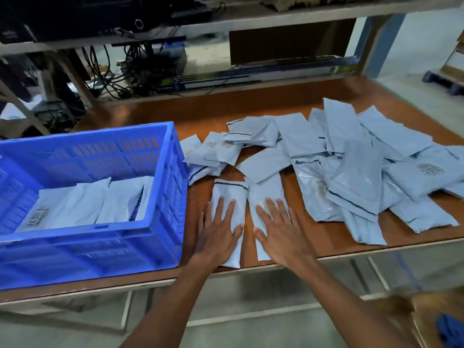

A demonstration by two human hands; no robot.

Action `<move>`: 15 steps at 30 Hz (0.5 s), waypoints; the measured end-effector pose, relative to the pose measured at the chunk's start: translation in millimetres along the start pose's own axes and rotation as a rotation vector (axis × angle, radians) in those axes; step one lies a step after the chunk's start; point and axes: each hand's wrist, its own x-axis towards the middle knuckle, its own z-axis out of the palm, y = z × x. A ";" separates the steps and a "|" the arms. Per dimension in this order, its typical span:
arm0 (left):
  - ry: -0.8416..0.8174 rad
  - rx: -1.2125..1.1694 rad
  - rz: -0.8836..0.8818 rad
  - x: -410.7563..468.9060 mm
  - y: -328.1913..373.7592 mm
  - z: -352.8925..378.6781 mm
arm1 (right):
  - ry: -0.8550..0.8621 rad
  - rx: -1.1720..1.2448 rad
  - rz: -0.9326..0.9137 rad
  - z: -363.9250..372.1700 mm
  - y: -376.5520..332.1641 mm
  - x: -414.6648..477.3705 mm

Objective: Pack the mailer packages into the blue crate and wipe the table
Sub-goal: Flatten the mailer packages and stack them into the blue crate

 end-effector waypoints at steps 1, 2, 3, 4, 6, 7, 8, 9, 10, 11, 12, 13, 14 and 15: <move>0.019 0.005 -0.008 -5.6 1.0 2.1 | 0.016 0.002 0.005 1.3 0.1 -7.5; 0.034 0.004 -0.010 -10.9 2.9 3.0 | 0.034 0.002 0.011 2.1 0.9 -12.8; 0.045 -0.002 -0.008 -14.9 4.9 2.9 | 0.054 -0.004 0.020 1.8 1.9 -14.7; 0.055 -0.010 0.004 -17.4 6.2 2.3 | 0.072 -0.011 0.033 1.4 2.7 -13.9; 0.057 -0.007 0.032 -18.5 7.6 0.7 | 0.096 -0.023 0.075 4.5 2.3 -9.4; 0.056 0.002 0.041 -17.9 7.7 1.0 | 0.099 -0.032 0.091 6.8 1.8 -7.4; 0.058 0.009 0.044 -17.6 7.9 1.7 | 0.092 -0.029 0.095 8.7 1.5 -5.5; 0.056 0.013 0.047 -17.3 7.9 3.5 | 0.078 -0.020 0.094 10.5 0.6 -3.8; 0.051 0.019 0.051 -16.9 7.6 4.9 | 0.073 -0.012 0.090 11.7 0.1 -2.9; 0.047 0.025 0.054 -16.3 8.1 5.2 | 0.075 0.000 0.084 11.2 -0.1 -2.2; 0.044 0.033 0.059 -15.3 8.7 5.3 | 0.075 0.008 0.074 8.8 -0.7 -1.5; 0.042 0.036 0.061 -14.9 10.0 4.6 | 0.068 0.000 0.061 7.3 -1.0 -0.7; 0.038 0.032 0.057 -14.6 12.4 3.3 | 0.052 -0.010 0.047 5.8 -1.0 0.0; 0.023 0.031 0.052 -13.9 14.5 2.3 | 0.037 -0.005 0.037 3.1 -0.9 0.7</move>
